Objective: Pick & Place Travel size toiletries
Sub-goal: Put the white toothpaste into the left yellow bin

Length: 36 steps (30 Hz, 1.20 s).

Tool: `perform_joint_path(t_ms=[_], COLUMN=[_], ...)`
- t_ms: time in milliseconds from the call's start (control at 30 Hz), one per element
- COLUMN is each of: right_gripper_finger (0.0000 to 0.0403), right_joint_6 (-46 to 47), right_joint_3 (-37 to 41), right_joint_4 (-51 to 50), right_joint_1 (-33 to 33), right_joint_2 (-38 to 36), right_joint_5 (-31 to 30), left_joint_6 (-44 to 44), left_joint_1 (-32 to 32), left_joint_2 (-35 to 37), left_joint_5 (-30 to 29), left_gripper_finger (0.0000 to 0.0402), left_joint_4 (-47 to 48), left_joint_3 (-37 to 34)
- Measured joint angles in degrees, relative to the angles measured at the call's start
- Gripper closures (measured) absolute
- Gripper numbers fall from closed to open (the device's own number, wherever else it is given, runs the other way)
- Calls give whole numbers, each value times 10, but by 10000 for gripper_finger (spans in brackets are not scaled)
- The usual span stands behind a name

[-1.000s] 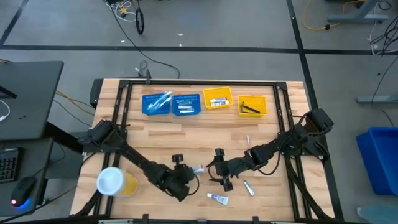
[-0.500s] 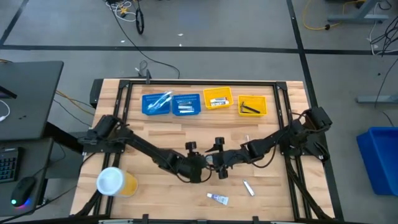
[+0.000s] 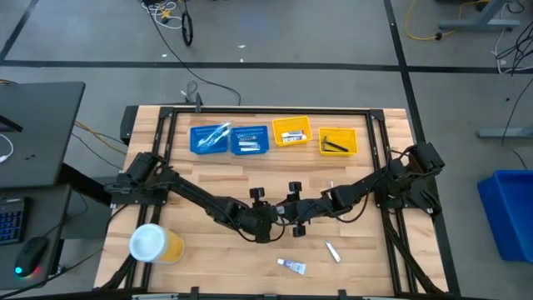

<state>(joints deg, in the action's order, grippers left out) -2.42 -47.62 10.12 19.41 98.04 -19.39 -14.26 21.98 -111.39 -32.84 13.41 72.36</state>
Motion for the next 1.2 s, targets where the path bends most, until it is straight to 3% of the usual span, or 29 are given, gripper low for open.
perform_joint_path(t_ms=[300, 667, 1200], right_gripper_finger=[294, 301, 312], right_joint_6=[5, 32, 126], right_joint_3=[0, 0, -1], right_joint_4=[-7, -12, -96], right_joint_1=[0, 0, 2], right_joint_2=[0, 0, -1], right_joint_5=[-2, 13, 35], left_joint_6=[0, -9, -24], left_joint_1=[-14, -17, -17], left_joint_2=[1, 1, 1], left_joint_5=[22, 31, 28], left_gripper_finger=[313, 305, 231], left_joint_4=[1, 0, 1], left_joint_3=[0, 0, 0])
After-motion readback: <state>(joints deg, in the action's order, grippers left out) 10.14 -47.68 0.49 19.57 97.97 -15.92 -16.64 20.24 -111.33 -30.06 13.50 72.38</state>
